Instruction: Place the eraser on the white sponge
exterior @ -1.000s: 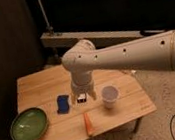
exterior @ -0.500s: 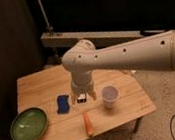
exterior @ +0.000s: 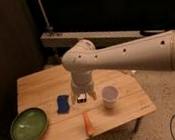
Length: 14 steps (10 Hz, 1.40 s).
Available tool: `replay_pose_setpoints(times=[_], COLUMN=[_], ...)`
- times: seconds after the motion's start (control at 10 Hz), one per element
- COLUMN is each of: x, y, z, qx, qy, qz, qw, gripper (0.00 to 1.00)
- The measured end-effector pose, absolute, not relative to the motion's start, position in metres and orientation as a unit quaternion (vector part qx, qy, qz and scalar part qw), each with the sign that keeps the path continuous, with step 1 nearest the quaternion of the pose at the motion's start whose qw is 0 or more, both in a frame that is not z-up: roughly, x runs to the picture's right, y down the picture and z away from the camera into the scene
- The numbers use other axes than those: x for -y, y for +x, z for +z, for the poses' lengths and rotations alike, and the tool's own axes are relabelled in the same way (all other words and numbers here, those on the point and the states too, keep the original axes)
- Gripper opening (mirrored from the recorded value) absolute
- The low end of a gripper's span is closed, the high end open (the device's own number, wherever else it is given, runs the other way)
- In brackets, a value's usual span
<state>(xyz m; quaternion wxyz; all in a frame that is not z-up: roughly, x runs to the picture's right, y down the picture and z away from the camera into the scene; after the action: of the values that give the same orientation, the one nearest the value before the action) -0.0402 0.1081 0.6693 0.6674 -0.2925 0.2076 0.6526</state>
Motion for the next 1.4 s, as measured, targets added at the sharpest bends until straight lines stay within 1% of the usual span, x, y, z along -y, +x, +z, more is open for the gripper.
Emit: replay_pose_setpoints(times=[0.5, 0.7, 1.1, 1.4], x=[-0.104, -0.083, -0.008, 0.052], y=[-0.039, -0.029, 0.023, 0.058], z=[0.669, 0.673, 0.705, 0.741], qx=[-0.198, -0.176, -0.107, -0.036], qy=[-0.29, -0.274, -0.244, -0.23], qz=[0.657, 0.668, 0.699, 0.718], qw=[0.667, 0.669, 0.664, 0.656], gripper=[0.65, 0.65, 0.65, 0.65])
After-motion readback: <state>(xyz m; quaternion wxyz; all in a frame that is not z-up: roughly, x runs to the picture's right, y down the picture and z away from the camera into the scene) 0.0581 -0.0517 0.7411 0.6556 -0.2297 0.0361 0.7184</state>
